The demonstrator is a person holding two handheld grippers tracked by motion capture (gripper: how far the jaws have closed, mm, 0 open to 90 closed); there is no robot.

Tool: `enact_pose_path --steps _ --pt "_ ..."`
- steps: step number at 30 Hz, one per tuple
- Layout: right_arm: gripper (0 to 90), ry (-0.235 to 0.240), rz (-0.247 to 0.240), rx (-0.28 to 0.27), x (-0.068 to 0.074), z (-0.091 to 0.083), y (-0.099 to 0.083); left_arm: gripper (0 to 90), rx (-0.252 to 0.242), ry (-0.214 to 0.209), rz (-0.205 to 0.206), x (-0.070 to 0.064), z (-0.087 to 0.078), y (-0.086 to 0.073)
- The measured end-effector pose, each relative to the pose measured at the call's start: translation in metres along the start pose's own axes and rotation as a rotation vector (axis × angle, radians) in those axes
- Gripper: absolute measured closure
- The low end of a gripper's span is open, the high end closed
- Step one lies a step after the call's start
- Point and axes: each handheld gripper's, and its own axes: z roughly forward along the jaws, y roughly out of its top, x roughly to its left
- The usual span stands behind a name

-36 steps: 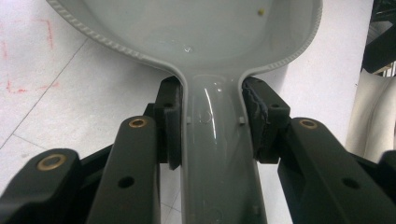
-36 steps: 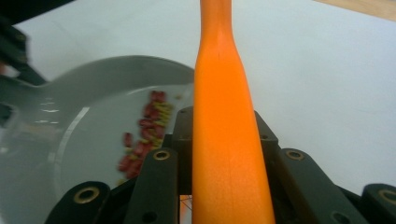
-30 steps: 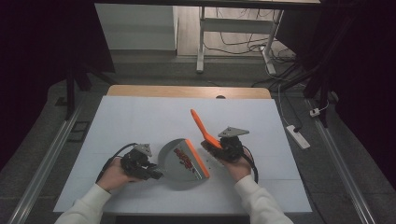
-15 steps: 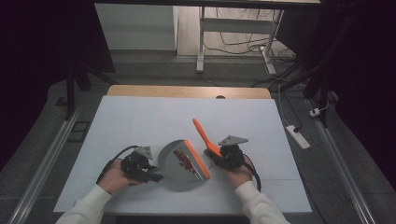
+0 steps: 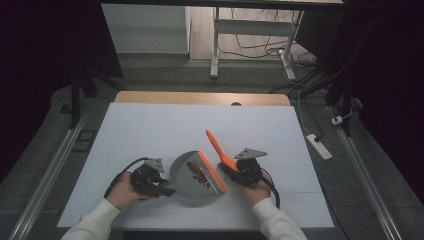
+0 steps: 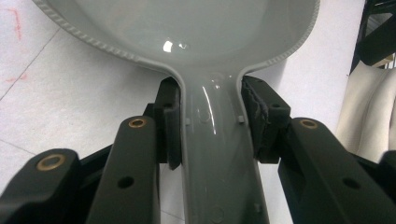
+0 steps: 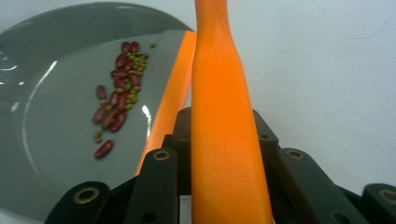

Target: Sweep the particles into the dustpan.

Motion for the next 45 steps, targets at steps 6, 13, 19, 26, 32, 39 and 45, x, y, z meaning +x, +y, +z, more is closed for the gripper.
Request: enact_pose_path --steps 6,13,19,26,32,39,45 --pt "70.5 0.022 0.016 0.008 0.01 -0.001 -0.001 61.0 0.002 0.001 -0.001 -0.001 0.001 0.001" --pt "70.6 0.11 0.055 -0.01 0.023 -0.001 0.0 61.0 0.003 0.004 0.0 0.0 0.002 0.001" --pt "70.6 0.162 0.037 -0.078 0.023 -0.012 0.008 61.0 0.003 0.003 0.0 -0.001 0.002 0.001" --pt "70.6 0.057 0.083 -0.125 -0.008 -0.029 0.005 61.0 0.003 0.002 0.002 0.0 0.003 0.001" --pt "70.6 0.009 0.104 -0.095 -0.023 -0.027 -0.002 61.0 0.002 0.002 0.001 0.0 0.003 0.0" --pt "70.6 -0.003 0.082 -0.025 -0.018 -0.015 -0.008 61.0 -0.002 0.006 0.001 -0.001 0.003 0.0" --pt "70.6 0.078 0.033 -0.013 0.005 -0.006 -0.004 61.0 -0.002 0.007 0.002 0.0 0.004 0.001"
